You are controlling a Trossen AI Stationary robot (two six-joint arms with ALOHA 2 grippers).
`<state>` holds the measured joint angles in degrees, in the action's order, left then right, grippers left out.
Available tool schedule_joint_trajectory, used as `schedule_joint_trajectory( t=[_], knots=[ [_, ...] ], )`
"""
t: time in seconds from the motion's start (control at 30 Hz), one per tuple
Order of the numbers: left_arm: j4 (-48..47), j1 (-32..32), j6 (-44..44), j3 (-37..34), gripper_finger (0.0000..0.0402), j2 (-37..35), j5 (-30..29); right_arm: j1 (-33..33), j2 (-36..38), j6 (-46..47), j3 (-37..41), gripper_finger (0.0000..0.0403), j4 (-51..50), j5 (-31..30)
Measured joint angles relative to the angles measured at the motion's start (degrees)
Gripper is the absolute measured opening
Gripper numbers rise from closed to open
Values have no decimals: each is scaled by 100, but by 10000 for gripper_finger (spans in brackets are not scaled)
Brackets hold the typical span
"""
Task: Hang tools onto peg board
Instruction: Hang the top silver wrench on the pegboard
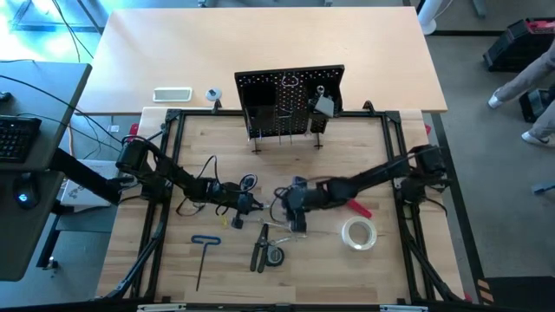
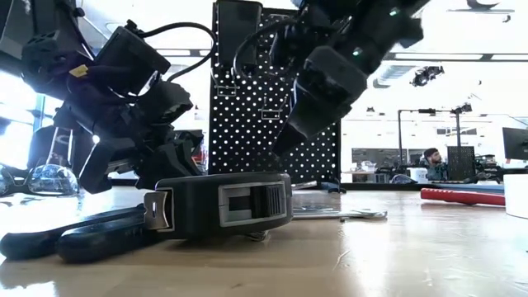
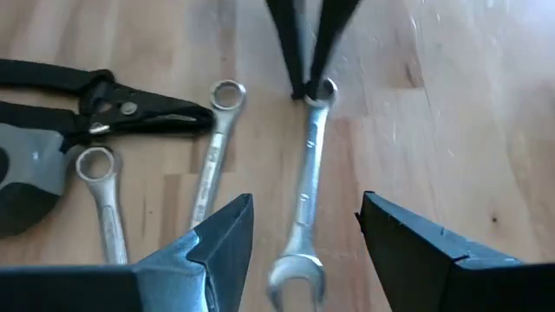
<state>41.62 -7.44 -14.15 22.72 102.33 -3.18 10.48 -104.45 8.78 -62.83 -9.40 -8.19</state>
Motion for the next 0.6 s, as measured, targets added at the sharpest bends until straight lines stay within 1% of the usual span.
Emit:
schedule_joint_trajectory(
  t=[0.17,0.33,0.5,0.6],
  knots=[
    [3,-1,-35,-2,25,2,6,-329,-119,136,-61,209,-87,636],
    [12,-2,-45,-2,25,4,7,-391,-470,169,-61,209,71,1013],
    [12,-2,-57,-2,25,4,17,-367,-779,170,-63,207,-19,815],
    [16,-2,-61,-2,25,4,35,-352,-841,146,-76,189,-8,704]
  ],
)
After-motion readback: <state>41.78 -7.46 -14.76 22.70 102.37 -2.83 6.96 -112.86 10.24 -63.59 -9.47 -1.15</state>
